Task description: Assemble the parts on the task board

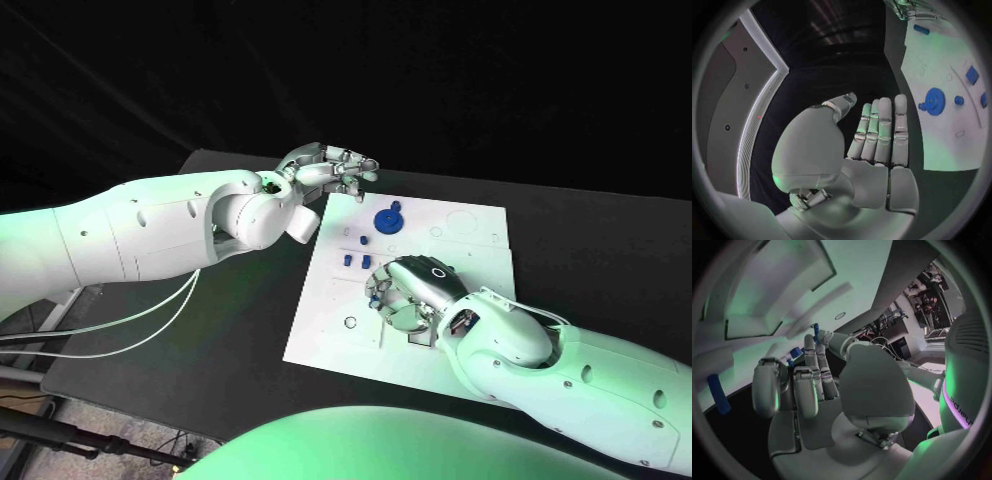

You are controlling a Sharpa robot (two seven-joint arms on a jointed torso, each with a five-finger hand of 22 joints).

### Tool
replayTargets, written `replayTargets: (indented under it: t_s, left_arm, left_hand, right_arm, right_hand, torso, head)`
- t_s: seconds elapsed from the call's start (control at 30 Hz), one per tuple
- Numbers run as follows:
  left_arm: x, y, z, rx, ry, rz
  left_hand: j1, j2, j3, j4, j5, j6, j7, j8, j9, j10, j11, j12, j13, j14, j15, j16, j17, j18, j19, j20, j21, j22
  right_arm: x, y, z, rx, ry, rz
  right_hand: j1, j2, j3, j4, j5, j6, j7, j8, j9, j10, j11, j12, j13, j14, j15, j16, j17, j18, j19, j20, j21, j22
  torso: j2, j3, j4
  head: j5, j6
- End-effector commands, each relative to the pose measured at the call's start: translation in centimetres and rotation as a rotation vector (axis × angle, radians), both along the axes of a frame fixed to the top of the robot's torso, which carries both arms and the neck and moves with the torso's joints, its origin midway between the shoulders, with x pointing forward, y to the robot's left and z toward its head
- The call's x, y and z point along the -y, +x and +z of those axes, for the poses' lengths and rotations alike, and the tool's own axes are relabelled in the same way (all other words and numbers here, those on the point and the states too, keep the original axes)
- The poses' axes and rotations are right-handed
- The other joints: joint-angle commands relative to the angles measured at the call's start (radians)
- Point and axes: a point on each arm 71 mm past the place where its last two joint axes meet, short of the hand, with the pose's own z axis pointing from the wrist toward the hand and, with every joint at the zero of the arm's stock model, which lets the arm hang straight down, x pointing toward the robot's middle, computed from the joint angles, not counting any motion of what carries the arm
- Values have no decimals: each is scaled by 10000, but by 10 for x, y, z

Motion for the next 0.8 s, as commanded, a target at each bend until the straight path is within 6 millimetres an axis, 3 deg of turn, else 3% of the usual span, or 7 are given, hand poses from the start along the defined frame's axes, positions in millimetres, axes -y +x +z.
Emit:
replayTargets:
  t_s: [0.03, 0.33, 0.8]
  left_arm:
    - [2, -1, 1, 2, -123, -166]
    - [2, -1, 1, -19, -121, -187]
    - [2, 0, 1, -35, -111, -177]
  left_hand:
    - [-24, 61, 20, 52, 59, -77, -4, 50, 8, -26, 31, -65, -15, -47, 51, -41, -15, 84, 66, -8, -68, -8]
    - [-24, 61, 20, 52, 59, -77, -4, 50, 8, -26, 31, -65, -15, -47, 51, -41, -15, 84, 66, -8, -68, -8]
    - [-39, 69, 11, 62, 67, -81, -6, 63, 14, -25, 32, -69, -16, -47, 53, -54, -18, 86, 72, -4, -95, -21]
  right_arm:
    - [-2, -5, -11, -321, -1031, 343]
    - [-3, -5, -11, -246, -1119, 319]
    - [-2, -6, -8, -36, -766, 244]
  right_hand:
    - [-133, -67, -36, -57, -17, -61, 5, -64, -12, -93, 16, -25, -4, 859, 37, 19, 1852, -29, 72, 10, -58, 1945]
    - [-382, -234, -86, -52, 58, -288, 91, -236, -86, -481, 132, -32, -88, 843, 133, -4, 1797, 7, -6, 92, -265, 1889]
    - [-442, -304, -123, -74, 26, -284, 93, -250, -95, -489, 136, 9, -88, 841, 143, -5, 1792, 14, -13, 113, -290, 1882]
  torso:
    - [0, 7, 1]
    - [-2, 10, -4]
    - [-1, 9, -2]
  head:
    - [-16, 1]
    - [-18, 1]
    - [-36, 1]
